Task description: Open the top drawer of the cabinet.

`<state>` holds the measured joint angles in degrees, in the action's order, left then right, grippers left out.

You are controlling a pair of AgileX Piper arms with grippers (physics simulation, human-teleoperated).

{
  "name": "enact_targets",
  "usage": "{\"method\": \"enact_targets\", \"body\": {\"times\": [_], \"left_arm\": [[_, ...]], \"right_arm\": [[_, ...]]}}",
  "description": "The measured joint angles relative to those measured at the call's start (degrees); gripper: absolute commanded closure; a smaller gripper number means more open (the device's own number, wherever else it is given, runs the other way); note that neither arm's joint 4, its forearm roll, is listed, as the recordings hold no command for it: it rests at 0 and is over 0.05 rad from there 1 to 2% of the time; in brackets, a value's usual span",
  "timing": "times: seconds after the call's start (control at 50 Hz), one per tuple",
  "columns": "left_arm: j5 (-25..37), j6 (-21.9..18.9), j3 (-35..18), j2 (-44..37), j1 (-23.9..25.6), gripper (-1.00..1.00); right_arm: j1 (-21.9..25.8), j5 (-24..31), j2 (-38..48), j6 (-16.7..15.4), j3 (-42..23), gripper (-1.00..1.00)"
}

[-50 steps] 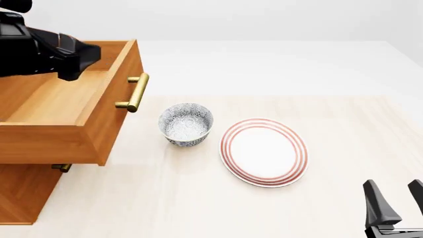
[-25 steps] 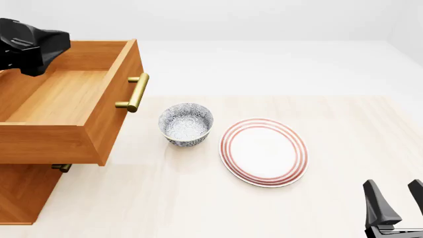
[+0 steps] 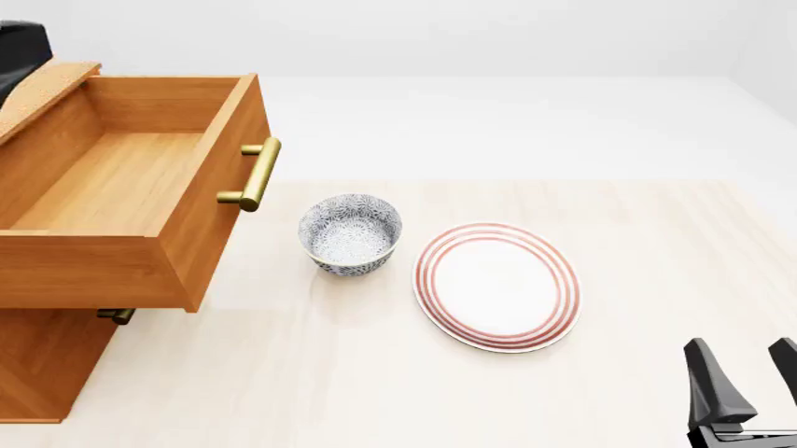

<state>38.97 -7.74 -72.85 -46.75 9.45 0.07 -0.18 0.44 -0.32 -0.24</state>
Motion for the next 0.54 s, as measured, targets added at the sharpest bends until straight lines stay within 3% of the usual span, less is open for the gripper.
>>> {"method": "enact_targets", "body": {"times": [0.54], "left_arm": [[-1.25,-0.78,0.35,4.68,-2.51,-1.0]], "right_arm": [[0.0,0.0,0.0,0.0,0.0,-1.0]]}}
